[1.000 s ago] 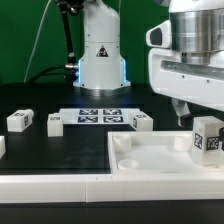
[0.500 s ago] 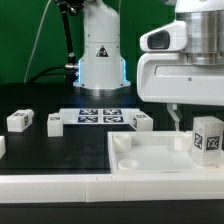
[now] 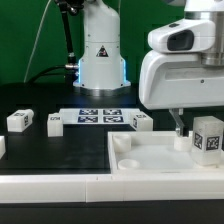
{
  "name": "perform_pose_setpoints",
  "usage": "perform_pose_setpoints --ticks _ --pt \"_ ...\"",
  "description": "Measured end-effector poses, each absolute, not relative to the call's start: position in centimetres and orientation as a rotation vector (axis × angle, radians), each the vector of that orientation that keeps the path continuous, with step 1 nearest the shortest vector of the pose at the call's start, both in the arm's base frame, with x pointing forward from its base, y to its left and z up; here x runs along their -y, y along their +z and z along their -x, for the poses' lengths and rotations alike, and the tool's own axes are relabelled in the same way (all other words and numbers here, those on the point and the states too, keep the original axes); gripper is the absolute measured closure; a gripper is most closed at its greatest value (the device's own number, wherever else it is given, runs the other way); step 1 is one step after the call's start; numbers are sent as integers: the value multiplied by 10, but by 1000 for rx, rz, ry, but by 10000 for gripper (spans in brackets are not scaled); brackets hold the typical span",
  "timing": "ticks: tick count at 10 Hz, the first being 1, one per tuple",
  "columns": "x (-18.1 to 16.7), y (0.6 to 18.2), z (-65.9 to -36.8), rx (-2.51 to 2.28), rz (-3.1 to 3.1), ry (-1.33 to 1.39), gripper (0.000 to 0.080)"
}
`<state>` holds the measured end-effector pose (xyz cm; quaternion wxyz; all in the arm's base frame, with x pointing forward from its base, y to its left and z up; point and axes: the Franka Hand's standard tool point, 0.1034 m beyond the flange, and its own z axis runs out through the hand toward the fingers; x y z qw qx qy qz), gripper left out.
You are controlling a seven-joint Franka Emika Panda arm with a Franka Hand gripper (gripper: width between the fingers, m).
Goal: Assemble one leg
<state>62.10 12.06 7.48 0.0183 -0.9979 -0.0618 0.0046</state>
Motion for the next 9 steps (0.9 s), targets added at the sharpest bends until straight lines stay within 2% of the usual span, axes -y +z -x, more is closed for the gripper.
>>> perform_pose_setpoints --ticks 1,2,3,4,5,7,9 --pt "-118 75 -621 206 3098 14 151" --pt "-119 75 -621 205 3098 14 285" --pt "-119 75 -621 206 3098 14 285" --pt "-119 75 -621 205 3098 14 437" --pt "-119 75 -621 205 3098 14 509" --pt "-119 75 -621 159 3099 16 509" --pt "-118 74 -622 -187 3064 23 509"
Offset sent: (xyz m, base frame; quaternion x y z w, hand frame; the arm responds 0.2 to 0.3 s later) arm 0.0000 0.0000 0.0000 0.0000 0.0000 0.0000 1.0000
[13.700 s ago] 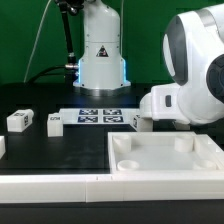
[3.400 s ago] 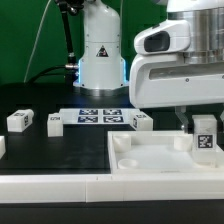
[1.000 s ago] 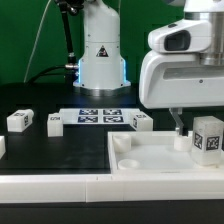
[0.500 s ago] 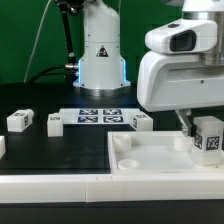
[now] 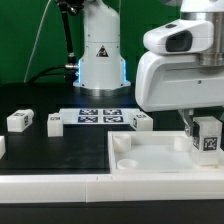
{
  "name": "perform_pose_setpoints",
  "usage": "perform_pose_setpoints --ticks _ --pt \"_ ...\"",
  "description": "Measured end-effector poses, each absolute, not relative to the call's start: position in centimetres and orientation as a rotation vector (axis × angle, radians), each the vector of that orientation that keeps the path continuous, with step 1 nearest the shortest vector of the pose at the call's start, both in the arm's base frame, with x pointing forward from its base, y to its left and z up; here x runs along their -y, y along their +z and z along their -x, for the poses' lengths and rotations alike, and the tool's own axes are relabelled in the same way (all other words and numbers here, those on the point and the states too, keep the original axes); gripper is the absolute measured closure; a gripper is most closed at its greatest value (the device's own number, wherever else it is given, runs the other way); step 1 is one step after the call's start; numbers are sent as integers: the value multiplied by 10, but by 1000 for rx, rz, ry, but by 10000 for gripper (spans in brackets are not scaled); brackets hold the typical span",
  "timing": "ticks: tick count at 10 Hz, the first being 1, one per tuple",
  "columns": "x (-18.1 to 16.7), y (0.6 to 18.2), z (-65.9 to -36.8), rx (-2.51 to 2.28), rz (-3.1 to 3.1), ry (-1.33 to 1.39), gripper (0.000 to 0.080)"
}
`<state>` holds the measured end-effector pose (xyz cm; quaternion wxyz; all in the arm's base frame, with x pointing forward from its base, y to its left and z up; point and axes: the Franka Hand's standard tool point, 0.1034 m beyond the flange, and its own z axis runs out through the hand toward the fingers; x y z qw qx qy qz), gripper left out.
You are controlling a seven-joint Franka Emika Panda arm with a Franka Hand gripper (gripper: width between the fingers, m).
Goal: Assemble one leg
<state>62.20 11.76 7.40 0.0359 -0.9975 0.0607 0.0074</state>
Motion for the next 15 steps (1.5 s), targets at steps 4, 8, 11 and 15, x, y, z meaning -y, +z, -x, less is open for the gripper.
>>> perform_pose_setpoints --ticks 4,8,11,15 --pt "-116 74 -623 -808 2938 48 509" --pt "-117 73 -624 -1501 2648 43 508" --pt "-118 73 -624 -1901 2382 64 508" --pt "-118 72 -624 -1962 2314 85 452"
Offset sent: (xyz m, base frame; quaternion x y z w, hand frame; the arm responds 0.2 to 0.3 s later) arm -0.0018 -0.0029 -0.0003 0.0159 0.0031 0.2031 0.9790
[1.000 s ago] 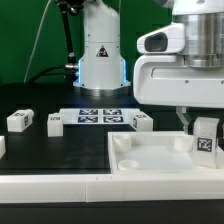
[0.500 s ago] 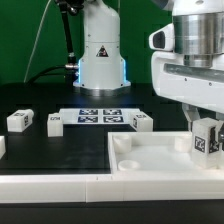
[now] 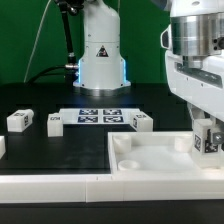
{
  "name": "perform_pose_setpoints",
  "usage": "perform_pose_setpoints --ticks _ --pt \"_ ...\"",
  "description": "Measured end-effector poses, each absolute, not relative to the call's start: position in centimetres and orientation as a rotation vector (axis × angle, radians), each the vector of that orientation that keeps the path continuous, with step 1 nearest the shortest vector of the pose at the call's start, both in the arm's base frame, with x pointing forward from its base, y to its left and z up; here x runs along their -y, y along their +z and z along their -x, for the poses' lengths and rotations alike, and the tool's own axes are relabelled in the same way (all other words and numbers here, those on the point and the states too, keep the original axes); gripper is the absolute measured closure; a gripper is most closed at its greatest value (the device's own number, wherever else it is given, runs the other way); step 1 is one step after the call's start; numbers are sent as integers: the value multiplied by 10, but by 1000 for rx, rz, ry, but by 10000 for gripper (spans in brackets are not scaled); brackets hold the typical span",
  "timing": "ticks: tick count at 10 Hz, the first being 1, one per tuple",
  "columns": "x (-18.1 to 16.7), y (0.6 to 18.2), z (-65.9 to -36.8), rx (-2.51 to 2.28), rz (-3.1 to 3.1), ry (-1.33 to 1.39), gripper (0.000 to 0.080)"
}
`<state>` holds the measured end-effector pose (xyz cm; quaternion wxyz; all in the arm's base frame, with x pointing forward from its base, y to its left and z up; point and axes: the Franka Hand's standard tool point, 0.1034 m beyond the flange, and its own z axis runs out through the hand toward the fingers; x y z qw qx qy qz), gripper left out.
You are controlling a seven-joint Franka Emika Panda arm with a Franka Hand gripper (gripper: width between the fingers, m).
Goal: Assemble one leg
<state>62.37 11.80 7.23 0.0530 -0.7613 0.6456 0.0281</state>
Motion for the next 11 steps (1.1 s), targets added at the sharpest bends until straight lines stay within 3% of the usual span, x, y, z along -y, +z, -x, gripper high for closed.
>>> perform_pose_setpoints --ticks 1,2,3,11 --pt "-118 72 -624 -1910 2356 82 265" --pt "-119 72 -624 -1903 2362 83 265" --pt "-119 73 -624 -1827 2422 82 174" --pt "-121 73 -624 -582 2992 12 150"
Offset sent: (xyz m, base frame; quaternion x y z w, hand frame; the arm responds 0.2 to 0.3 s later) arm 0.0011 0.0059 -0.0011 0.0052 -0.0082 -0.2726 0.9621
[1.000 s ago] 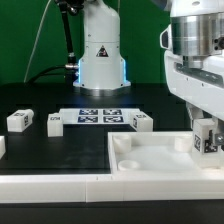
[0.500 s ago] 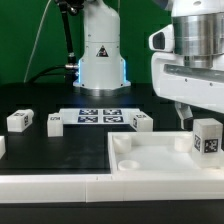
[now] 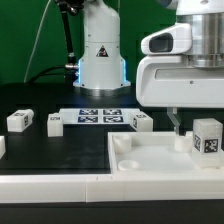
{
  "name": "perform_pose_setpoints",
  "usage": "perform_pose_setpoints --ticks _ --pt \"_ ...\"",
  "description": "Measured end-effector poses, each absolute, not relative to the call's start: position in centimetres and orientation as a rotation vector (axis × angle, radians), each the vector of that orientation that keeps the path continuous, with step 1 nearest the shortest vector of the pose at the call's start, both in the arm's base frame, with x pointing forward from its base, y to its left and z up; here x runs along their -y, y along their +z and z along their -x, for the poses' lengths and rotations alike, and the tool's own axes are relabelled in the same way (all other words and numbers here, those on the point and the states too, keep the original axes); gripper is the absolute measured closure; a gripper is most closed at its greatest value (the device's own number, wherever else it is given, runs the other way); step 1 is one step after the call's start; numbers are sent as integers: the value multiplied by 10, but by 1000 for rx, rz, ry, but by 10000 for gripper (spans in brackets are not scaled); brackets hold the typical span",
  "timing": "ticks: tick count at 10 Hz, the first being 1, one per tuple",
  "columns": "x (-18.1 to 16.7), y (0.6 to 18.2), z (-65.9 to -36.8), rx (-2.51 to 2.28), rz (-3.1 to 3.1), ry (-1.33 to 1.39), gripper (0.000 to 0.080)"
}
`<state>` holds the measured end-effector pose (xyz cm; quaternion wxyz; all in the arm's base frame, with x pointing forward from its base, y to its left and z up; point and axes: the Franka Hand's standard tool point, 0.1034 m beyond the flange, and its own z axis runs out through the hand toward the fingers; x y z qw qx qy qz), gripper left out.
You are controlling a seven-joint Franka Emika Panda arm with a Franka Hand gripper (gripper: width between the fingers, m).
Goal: Assemble one leg
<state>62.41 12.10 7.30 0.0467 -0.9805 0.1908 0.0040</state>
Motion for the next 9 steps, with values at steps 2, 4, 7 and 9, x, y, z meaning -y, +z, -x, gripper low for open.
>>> perform_pose_setpoints --ticks 2,4,7,9 --pt "-119 72 -624 -285 3044 -3 150" --pt "-118 70 -624 -22 3067 -31 150" --pt "-117 70 -624 67 3067 -36 270" --pt "-117 70 -624 49 3067 -35 404"
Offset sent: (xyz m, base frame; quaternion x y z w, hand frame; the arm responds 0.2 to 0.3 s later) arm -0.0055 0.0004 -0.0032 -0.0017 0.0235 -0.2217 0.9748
